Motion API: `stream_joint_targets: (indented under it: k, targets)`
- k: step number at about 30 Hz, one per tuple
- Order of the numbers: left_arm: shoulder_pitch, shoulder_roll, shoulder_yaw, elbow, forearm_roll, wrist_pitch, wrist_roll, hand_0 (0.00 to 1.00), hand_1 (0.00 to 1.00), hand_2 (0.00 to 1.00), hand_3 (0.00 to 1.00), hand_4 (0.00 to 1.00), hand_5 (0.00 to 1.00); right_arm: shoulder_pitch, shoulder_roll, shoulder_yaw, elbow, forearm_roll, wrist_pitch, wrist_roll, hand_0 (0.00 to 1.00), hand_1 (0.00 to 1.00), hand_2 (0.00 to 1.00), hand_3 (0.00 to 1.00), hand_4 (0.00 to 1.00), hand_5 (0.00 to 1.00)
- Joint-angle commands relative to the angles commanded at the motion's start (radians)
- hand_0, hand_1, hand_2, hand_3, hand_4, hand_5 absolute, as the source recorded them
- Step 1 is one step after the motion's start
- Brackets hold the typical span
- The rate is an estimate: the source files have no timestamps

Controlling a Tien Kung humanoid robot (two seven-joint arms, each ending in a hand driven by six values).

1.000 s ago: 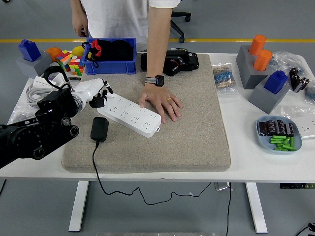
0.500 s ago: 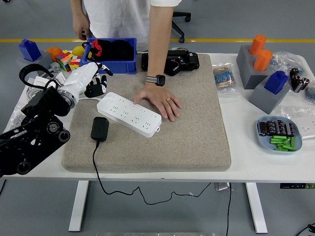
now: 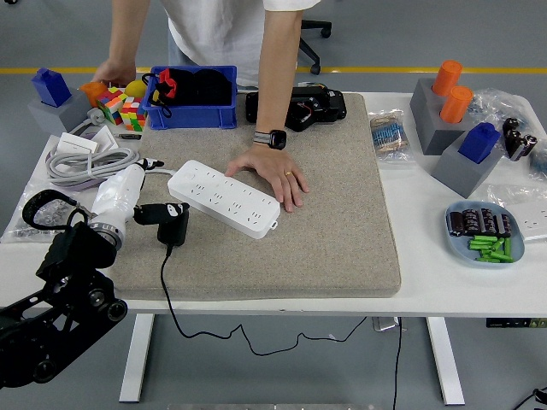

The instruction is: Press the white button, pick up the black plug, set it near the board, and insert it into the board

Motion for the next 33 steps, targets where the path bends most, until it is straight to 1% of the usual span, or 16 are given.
stream_joint_targets:
  k: [1, 2, 3, 7, 8, 13, 17, 19, 20, 22, 25, 26, 31, 32, 33]
  targets:
    - [0.007, -0.003, 0.001, 0.0, 0.003, 0.001, 0.0, 0.906, 0.94, 0.925, 0.954, 0.998, 0.527, 0.0, 0.0, -0.001, 0.0, 0.0, 0.0, 0.0, 0.628, 0.6, 0.595, 0.582, 0.656, 0.397]
    - [0.013, -0.007, 0.002, 0.0, 0.005, 0.002, 0.0, 0.931, 0.977, 0.98, 0.997, 0.998, 0.63, 0.0, 0.0, -0.002, 0.0, 0.0, 0.0, 0.001, 0.628, 0.6, 0.595, 0.582, 0.656, 0.397]
    - [0.025, -0.014, 0.001, -0.001, 0.01, 0.004, 0.0, 0.931, 0.977, 0.98, 0.997, 0.998, 0.63, 0.001, 0.0, -0.003, 0.0, 0.001, 0.001, 0.001, 0.628, 0.6, 0.595, 0.582, 0.656, 0.397]
    - [0.044, -0.029, -0.008, -0.003, 0.016, 0.008, 0.0, 0.931, 0.977, 0.98, 0.997, 0.998, 0.63, 0.001, 0.001, -0.009, 0.0, 0.003, 0.003, 0.003, 0.628, 0.6, 0.595, 0.582, 0.656, 0.397]
    - [0.046, -0.031, -0.009, -0.004, 0.017, 0.009, 0.0, 0.929, 0.973, 0.981, 0.993, 0.998, 0.672, 0.001, 0.001, -0.01, 0.0, 0.003, 0.003, 0.003, 0.628, 0.6, 0.595, 0.582, 0.656, 0.396]
    - [0.047, -0.039, 0.011, -0.007, 0.035, 0.011, 0.0, 0.929, 0.973, 0.981, 0.993, 0.998, 0.672, 0.001, -0.002, -0.013, 0.0, 0.002, 0.002, 0.002, 0.628, 0.6, 0.595, 0.582, 0.656, 0.396]
    - [0.048, -0.051, 0.026, -0.002, 0.07, -0.004, 0.0, 0.919, 0.964, 0.976, 0.997, 0.998, 0.681, 0.002, -0.002, -0.016, 0.0, 0.004, 0.002, 0.002, 0.628, 0.6, 0.595, 0.582, 0.657, 0.396]
    - [0.046, -0.054, 0.032, 0.002, 0.08, -0.003, 0.0, 0.919, 0.964, 0.976, 0.997, 0.998, 0.681, 0.003, -0.002, -0.017, 0.0, 0.004, 0.002, 0.002, 0.628, 0.6, 0.595, 0.582, 0.657, 0.396]
    - [0.045, -0.054, 0.035, 0.003, 0.084, 0.0, 0.0, 0.905, 0.945, 0.954, 0.988, 0.998, 0.612, 0.003, -0.003, -0.018, 0.0, 0.005, 0.001, 0.003, 0.628, 0.6, 0.595, 0.582, 0.658, 0.395]
    - [0.042, -0.055, 0.045, 0.006, 0.104, 0.016, 0.0, 0.905, 0.945, 0.954, 0.988, 0.998, 0.612, 0.004, -0.004, -0.021, 0.0, 0.006, 0.001, 0.004, 0.628, 0.6, 0.595, 0.582, 0.658, 0.395]
    - [0.04, -0.056, 0.051, 0.011, 0.124, 0.019, 0.0, 0.905, 0.945, 0.954, 0.988, 0.998, 0.612, 0.004, -0.004, -0.024, 0.0, 0.008, 0.001, 0.006, 0.628, 0.6, 0.595, 0.582, 0.658, 0.395]
    - [0.039, -0.056, 0.053, 0.014, 0.135, 0.014, 0.0, 0.873, 0.913, 0.938, 0.974, 0.882, 0.293, 0.004, -0.003, -0.025, 0.0, 0.008, 0.001, 0.006, 0.628, 0.6, 0.595, 0.581, 0.659, 0.394]
    - [0.035, -0.054, 0.065, 0.03, 0.153, -0.019, 0.0, 0.873, 0.913, 0.938, 0.974, 0.882, 0.293, 0.002, -0.003, -0.025, 0.0, 0.008, 0.001, 0.007, 0.628, 0.6, 0.595, 0.581, 0.659, 0.394]
    - [0.035, -0.054, 0.069, 0.034, 0.156, -0.023, 0.0, 0.861, 0.902, 0.933, 0.954, 0.861, 0.267, 0.001, -0.003, -0.024, 0.0, 0.007, 0.0, 0.007, 0.628, 0.6, 0.595, 0.581, 0.659, 0.394]
    - [0.034, -0.053, 0.072, 0.038, 0.159, -0.025, 0.0, 0.861, 0.902, 0.933, 0.954, 0.861, 0.267, 0.0, -0.003, -0.024, 0.0, 0.007, 0.0, 0.007, 0.628, 0.6, 0.595, 0.581, 0.659, 0.394]
